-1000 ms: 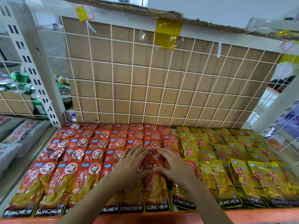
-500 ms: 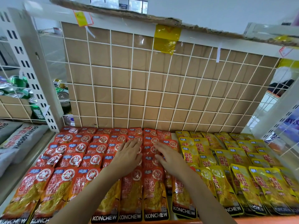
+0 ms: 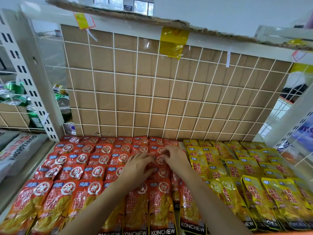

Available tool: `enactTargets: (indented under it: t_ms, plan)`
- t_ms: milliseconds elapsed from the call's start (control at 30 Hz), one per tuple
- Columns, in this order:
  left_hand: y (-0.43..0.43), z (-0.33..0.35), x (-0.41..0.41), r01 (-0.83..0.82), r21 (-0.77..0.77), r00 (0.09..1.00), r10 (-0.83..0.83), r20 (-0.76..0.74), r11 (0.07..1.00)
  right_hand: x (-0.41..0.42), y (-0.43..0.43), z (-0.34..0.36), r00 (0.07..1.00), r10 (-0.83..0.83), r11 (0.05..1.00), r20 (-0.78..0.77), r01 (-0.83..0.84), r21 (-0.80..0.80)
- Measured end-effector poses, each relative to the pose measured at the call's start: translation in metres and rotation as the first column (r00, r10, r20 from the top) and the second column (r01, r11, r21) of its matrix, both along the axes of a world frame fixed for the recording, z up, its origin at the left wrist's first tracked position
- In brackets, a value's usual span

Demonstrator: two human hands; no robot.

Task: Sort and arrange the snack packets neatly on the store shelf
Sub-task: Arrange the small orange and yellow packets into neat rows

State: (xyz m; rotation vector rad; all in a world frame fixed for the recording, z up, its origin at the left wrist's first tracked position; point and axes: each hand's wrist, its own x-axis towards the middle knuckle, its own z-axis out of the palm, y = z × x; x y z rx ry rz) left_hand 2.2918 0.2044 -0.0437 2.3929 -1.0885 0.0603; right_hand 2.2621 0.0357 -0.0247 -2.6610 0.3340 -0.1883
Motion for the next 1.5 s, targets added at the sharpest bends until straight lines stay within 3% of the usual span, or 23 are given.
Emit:
enactTargets:
  t_ms: [433,700,1000,1500]
  plan:
    - [0.001,-0.002,0.001,0.007,-0.055,1.0,-0.006,0.007,0.998,0.005,-0.005,-0.007,0.999,-0.041,0.995,0.015,0.039,0.094]
    - [0.002,0.003,-0.002,0.021,0.074,1.0,-0.02,-0.013,0.997,0.008,-0.007,-0.007,0.994,-0.079,0.993,0.08,0.071,0.097]
    - [-0.01,-0.004,-0.002,0.118,0.338,0.992,-0.128,0.007,0.934,0.034,-0.017,-0.001,0.99,-0.139,0.986,-0.04,0.142,0.089]
    - [-0.011,-0.001,-0.006,0.128,0.347,0.99,-0.138,0.004,0.929,0.039,-0.02,-0.001,0.993,-0.118,0.983,-0.015,0.118,0.142]
